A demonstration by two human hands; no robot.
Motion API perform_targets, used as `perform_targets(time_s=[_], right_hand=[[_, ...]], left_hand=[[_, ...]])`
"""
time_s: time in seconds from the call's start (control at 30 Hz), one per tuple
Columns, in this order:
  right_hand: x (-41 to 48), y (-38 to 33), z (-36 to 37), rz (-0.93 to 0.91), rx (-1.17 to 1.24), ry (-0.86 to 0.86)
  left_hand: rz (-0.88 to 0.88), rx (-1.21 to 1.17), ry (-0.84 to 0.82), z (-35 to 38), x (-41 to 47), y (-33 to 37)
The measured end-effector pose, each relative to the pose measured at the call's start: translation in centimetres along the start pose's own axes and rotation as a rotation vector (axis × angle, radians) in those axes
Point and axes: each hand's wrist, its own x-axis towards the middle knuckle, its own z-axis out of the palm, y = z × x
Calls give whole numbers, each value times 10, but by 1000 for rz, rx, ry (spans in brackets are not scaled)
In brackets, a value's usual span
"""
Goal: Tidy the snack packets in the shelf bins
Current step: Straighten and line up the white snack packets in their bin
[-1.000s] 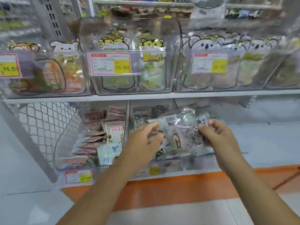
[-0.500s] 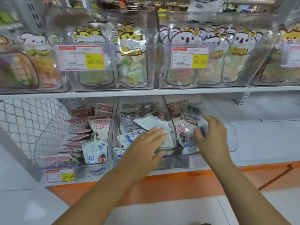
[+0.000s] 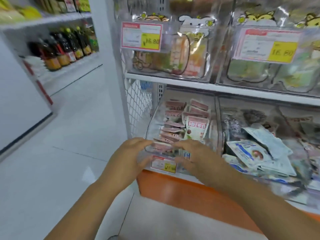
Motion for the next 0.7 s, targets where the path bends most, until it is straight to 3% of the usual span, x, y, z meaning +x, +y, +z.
perform_targets(time_s=[0.13, 0.4, 0.53, 0.7], right_hand=[[40, -9, 19, 54, -32, -6], [38, -1, 19, -36, -5, 273], [37, 2, 13, 53, 37, 36], [35, 4, 19, 48, 153, 36]], left_hand=[[17, -14, -29, 2, 10, -4], [1, 22, -1, 9, 21, -1], [11, 51, 20, 15, 26, 2], [25, 78, 85, 18, 28, 2]])
